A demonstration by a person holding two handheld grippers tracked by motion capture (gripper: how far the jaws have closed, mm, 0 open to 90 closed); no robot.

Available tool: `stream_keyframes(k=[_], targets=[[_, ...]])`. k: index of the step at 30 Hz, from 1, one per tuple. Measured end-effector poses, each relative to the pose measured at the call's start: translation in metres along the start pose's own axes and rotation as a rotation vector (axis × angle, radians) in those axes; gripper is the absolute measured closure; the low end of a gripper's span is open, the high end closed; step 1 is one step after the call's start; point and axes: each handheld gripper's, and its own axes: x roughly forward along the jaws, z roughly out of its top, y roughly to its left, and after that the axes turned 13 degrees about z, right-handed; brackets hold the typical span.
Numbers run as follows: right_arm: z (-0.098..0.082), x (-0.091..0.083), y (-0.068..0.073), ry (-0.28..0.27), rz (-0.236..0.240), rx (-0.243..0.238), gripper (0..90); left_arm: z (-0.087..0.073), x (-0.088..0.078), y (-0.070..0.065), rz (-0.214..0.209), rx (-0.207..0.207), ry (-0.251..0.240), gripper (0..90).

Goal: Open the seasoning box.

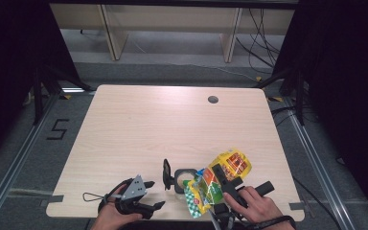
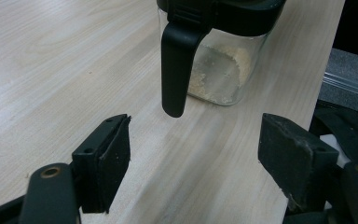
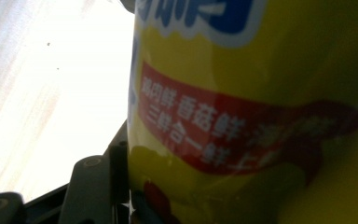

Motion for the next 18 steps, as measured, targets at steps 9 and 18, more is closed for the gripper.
stream_keyframes(k=[9,18], targets=[[0.001,0.0004,0.002,-0.005,0.001,0.027,42.8,-0.0003,0.0001,-0.0003,0.001,0.0,-0.002,25.0],[-0.0019,-0.0006,-0.0009,0.011,-0.033,-0.003,42.8,0.0,0.0007,-0.0001,-0.004,0.012,0.012,25.1]])
